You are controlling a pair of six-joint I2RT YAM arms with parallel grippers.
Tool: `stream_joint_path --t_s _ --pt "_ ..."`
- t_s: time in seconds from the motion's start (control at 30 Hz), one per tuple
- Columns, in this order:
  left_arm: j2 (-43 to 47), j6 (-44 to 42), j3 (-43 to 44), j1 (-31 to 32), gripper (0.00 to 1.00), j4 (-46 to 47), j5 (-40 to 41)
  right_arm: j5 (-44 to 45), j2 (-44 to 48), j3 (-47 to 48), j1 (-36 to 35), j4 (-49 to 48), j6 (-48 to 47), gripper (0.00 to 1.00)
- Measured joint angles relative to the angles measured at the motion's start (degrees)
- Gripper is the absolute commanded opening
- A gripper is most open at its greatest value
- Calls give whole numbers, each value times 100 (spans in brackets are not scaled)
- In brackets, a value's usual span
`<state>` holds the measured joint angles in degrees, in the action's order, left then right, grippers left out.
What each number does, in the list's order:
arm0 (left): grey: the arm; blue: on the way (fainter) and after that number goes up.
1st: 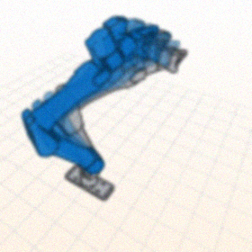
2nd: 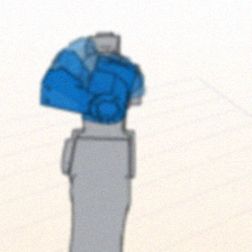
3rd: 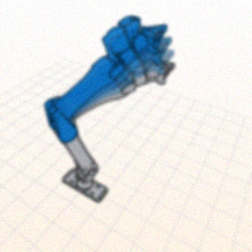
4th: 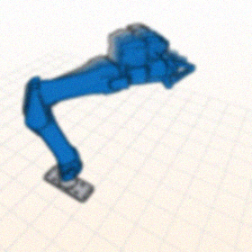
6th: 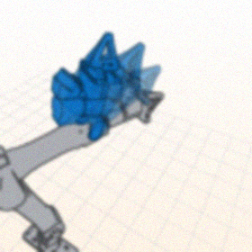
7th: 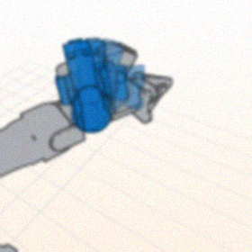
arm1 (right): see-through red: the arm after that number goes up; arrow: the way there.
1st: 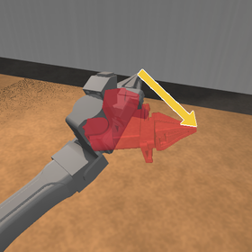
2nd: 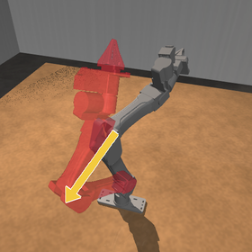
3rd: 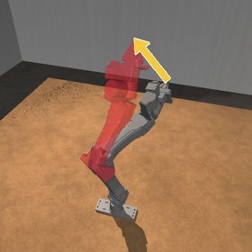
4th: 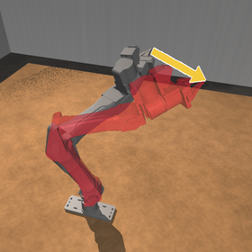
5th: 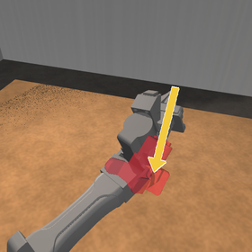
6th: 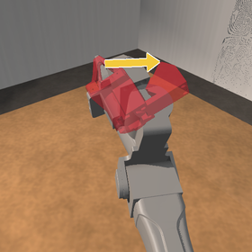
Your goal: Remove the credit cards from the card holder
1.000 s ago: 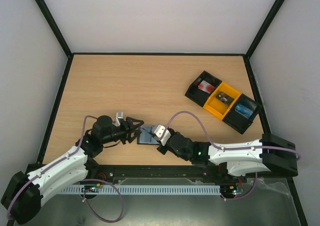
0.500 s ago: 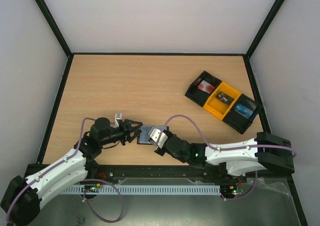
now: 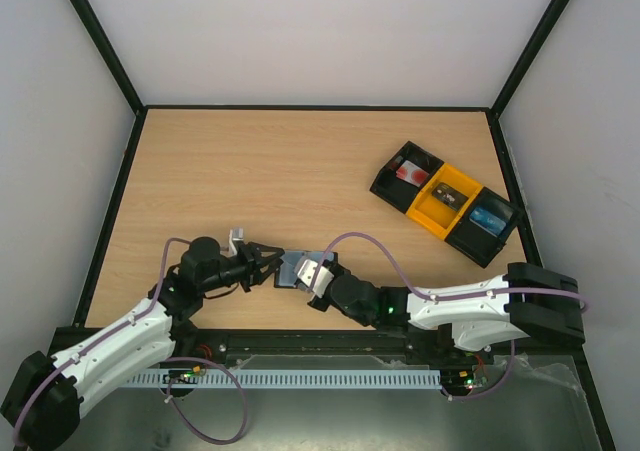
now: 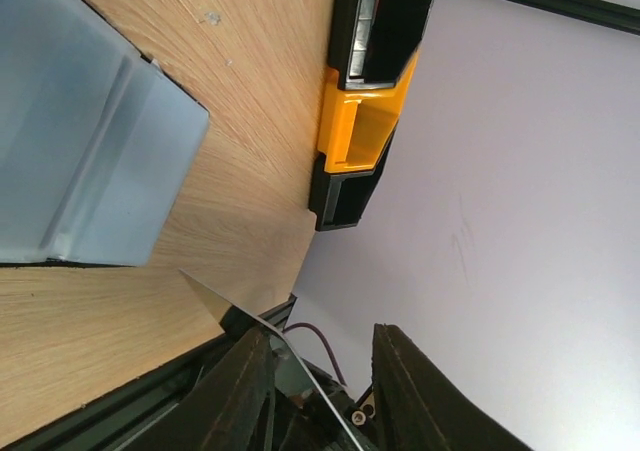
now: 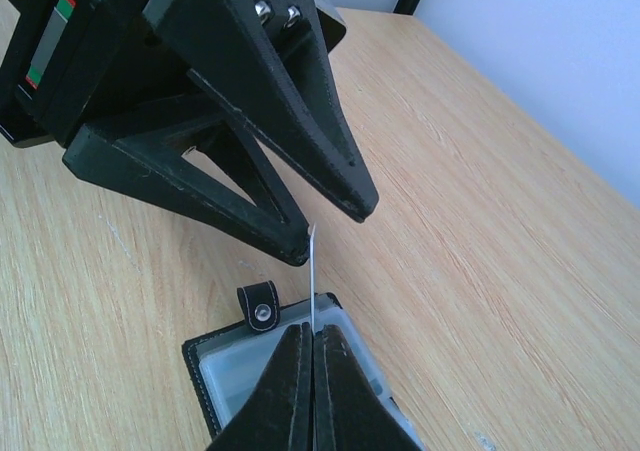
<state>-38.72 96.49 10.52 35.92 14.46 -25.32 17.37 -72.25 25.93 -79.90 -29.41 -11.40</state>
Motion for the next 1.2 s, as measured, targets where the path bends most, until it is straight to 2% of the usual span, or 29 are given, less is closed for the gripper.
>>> stream_joint_path --t_s 0.2,0.4,0.47,0.63,0.9,1.07,1.2 --pt "0 28 -42 0 27 70 -11 26 -96 0 -2 -48 -46 2" --pt "4 28 -44 0 16 118 -22 114 -160 0 -28 -66 -164 2" --pt "7 24 -50 0 15 146 -33 133 -164 2 -46 -83 -181 2" --pt "28 28 -85 0 27 153 -46 199 -186 4 -50 -92 -232 2" --pt "37 20 -103 0 28 149 -63 262 -297 101 -83 -127 -321 2" --pt "20 11 -107 2 18 149 -66 310 -413 181 -92 -186 -343 2" --pt "13 20 -127 2 3 153 -63 323 -437 181 -114 -205 -343 5"
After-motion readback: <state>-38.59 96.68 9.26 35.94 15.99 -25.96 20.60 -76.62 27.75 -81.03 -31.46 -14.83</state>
